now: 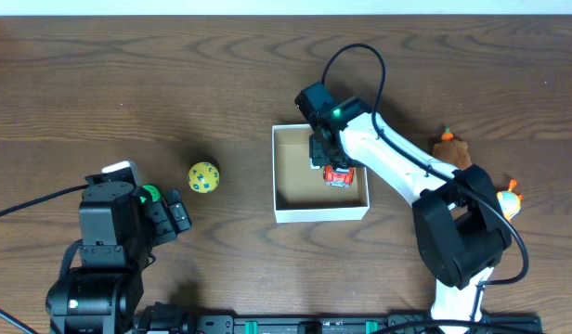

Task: Pack container
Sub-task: 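Carry the truck left into the white box and release it, then move the right gripper to the brown teddy bear and grasp it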

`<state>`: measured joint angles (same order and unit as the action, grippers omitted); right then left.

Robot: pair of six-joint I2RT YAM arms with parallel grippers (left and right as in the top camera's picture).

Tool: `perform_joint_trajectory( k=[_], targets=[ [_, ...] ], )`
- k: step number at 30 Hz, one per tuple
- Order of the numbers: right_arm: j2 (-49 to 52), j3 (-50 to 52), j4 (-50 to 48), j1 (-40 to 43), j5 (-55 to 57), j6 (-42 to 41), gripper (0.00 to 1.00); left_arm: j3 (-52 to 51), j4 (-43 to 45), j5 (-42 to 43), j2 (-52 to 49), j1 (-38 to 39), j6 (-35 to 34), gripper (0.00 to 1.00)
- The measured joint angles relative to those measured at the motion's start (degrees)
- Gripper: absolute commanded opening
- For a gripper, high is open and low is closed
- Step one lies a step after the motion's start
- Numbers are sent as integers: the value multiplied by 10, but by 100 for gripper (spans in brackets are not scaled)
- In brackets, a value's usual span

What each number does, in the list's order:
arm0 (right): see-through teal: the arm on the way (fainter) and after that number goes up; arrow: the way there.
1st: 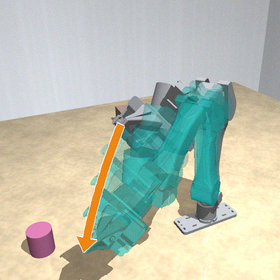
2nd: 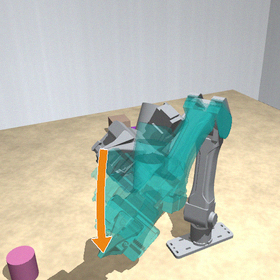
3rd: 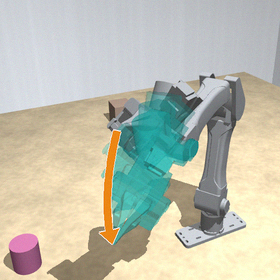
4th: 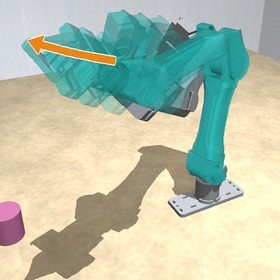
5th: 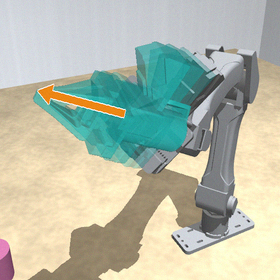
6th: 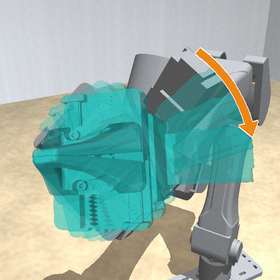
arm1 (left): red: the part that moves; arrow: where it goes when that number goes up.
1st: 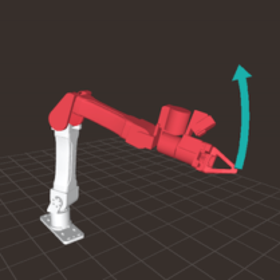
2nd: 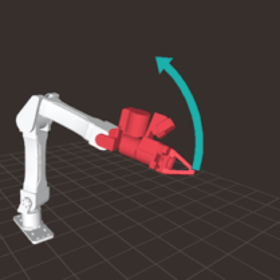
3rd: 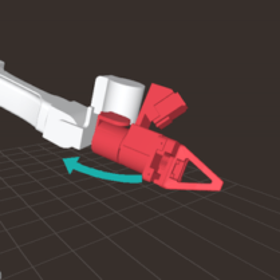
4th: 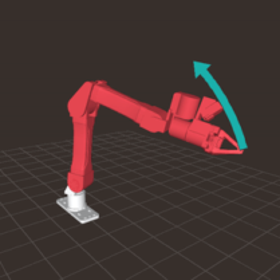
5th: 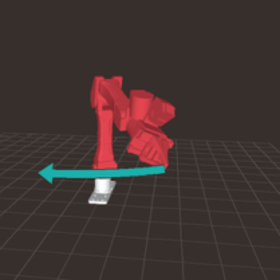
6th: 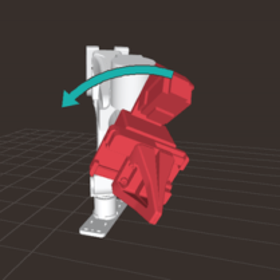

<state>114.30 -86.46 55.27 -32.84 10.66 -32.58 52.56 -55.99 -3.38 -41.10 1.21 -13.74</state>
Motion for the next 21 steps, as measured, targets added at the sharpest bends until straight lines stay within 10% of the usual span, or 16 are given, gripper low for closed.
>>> perform_joint_trajectory(
  k=[11,21],
  targets=[
    [-196,-109,30,46,4,87,94,0,0,0,0,0,0,98],
    [-255,-107,123,331,-4,188,99,0,0,0,0,0,0,98]
  ],
)
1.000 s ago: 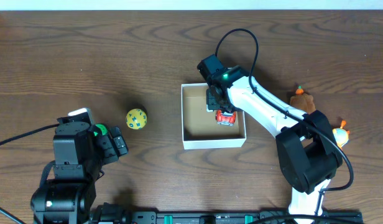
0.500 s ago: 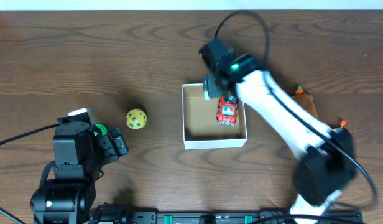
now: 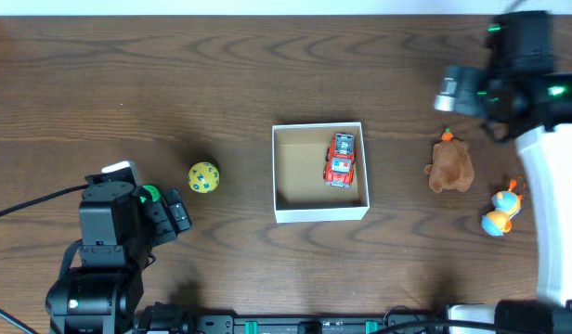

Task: Pack container
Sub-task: 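Move the right gripper to the brown teddy bear and grasp it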

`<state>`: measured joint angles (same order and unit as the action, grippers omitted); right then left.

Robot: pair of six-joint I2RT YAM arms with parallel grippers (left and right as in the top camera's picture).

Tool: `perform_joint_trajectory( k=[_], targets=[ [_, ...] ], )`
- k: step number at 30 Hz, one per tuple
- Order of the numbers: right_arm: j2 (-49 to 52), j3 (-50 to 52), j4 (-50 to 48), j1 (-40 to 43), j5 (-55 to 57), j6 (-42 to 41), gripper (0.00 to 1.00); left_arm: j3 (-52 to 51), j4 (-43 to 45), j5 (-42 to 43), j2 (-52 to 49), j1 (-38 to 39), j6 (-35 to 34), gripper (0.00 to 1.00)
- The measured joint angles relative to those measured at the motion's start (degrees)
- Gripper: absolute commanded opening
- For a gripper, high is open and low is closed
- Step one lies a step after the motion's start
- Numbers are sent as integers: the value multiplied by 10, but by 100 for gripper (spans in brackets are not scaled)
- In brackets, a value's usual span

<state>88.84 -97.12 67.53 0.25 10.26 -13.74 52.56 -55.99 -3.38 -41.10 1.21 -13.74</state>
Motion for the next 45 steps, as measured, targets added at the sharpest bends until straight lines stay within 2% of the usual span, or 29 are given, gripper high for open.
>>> perform_joint_trajectory(
  k=[6,14,17,19,23,25,27,32,36,38,39,45],
  targets=[
    [46,68,-16,102,-33,71,99,0,0,0,0,0,0,98],
    [149,165,-70,105,-75,99,99,0,0,0,0,0,0,98],
    [180,176,-83,101,-80,102,96,0,0,0,0,0,0,98],
    [201,178,-85,98,-83,105,85,0,0,0,0,0,0,98],
    [222,178,-84,95,-95,110,54,0,0,0,0,0,0,98],
    [223,178,-82,95,-96,108,48,0,0,0,0,0,0,98],
    [223,178,-79,95,-97,108,32,0,0,0,0,0,0,98],
    [222,178,-64,94,-96,97,9,0,0,0,0,0,0,98],
    [213,178,-40,92,-94,83,8,0,0,0,0,0,0,98],
    [195,177,-37,84,-92,81,6,0,0,0,0,0,0,98],
    [181,177,-36,79,-92,80,1,0,0,0,0,0,0,98],
    [20,136,-50,7,-92,58,1,0,0,0,0,0,0,98]
  ],
)
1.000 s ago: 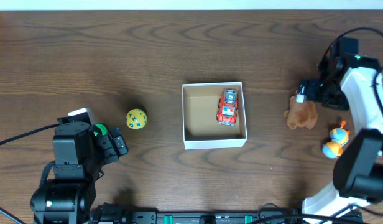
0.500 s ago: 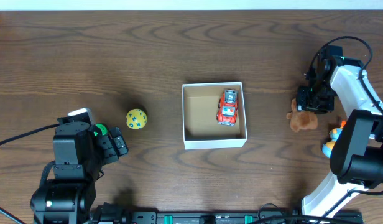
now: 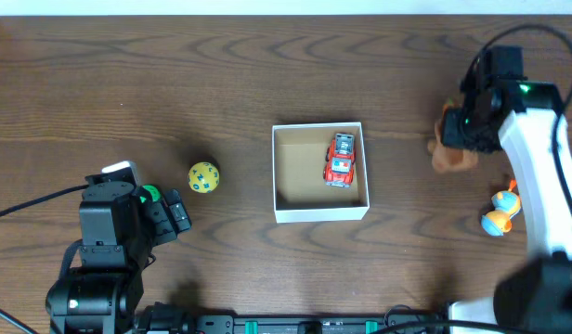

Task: Pack container
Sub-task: 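Move the right gripper to the brown teddy bear and grasp it, then carry the teddy bear into the box beside the truck and release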

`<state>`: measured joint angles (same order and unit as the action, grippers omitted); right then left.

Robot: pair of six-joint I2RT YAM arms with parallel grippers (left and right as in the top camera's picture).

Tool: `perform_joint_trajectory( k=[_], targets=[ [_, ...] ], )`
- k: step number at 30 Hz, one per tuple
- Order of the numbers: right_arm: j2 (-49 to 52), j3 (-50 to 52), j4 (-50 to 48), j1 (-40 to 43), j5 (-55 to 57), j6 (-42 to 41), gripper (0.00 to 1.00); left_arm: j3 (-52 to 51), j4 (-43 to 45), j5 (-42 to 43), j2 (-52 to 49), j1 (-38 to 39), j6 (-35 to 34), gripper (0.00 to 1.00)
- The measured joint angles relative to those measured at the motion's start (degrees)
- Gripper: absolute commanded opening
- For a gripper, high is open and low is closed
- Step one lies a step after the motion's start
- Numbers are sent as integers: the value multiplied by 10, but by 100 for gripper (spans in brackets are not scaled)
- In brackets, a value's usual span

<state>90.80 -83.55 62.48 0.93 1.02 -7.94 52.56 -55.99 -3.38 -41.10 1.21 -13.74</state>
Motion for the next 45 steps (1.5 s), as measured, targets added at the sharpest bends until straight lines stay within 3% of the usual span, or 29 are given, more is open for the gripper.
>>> perform_joint_trajectory(
  k=[5,8,19,27,40,45],
  targets=[
    [-126,-24,-49,-123,-2,-55,1,0,0,0,0,0,0,98],
    [-147,-26,-72,-197,-1,-102,1,0,0,0,0,0,0,98],
    [8,-20,-132,-376,56,-269,1,0,0,0,0,0,0,98],
    [124,-17,-133,-399,65,-336,1,0,-2,0,0,0,0,98],
    [203,-16,-156,-399,65,-364,6,0,-3,0,0,0,0,98],
    [228,-16,-158,-398,66,-369,33,0,-4,0,0,0,0,98]
  ],
)
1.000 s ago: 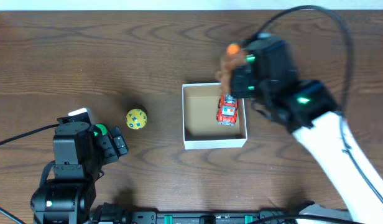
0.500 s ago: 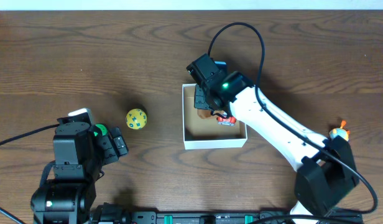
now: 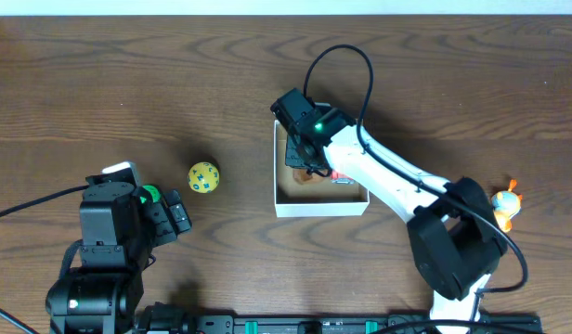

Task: Pack container
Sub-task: 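Carry the teddy bear into the box beside the truck and release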

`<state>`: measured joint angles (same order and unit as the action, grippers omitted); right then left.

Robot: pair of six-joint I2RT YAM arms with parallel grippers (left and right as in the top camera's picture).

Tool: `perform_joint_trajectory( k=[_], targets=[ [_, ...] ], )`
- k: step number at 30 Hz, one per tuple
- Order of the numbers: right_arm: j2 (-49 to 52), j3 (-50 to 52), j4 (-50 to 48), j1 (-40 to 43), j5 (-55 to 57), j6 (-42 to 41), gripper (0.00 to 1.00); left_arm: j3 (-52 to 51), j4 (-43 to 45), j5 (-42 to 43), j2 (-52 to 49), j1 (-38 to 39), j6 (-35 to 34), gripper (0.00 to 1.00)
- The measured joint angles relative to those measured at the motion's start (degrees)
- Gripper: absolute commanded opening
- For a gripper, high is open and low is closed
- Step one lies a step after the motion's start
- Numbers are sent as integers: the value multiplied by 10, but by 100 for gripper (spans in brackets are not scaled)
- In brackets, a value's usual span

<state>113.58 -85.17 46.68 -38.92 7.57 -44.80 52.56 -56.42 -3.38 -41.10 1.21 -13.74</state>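
Observation:
A white open box [image 3: 278,197] with a brown floor stands at the middle of the table. My right gripper [image 3: 305,163] reaches down into its left half, shut on a brown plush toy [image 3: 306,176] whose lower part shows just under the fingers. The arm hides most of the red toy car [image 3: 342,174] in the right half of the box. A yellow ball [image 3: 203,177] with blue marks lies on the table left of the box. My left gripper [image 3: 178,213] rests shut at the lower left, near the ball and holding nothing.
An orange and blue toy [image 3: 506,204] lies at the far right, beside the right arm's base. A black cable loops from the right arm over the table behind the box. The left arm's base fills the lower left corner.
My right gripper was on the brown plush toy at the right of the table. It is now in the left half of the box, and the plush has come with it.
My right gripper was in the box at the red car. Then the car lay alone in the box and the arm was at the far right above the plush. Then the gripper was down on the plush, and now it holds it inside the box.

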Motion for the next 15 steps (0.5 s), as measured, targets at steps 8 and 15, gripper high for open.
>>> perform_joint_trajectory(
  k=[8,15],
  targets=[
    [7,0,0,0,0,1,56,0,0,0,0,0,0,98],
    [-3,0,0,0,3,7,63,0,0,0,0,0,0,98]
  ],
)
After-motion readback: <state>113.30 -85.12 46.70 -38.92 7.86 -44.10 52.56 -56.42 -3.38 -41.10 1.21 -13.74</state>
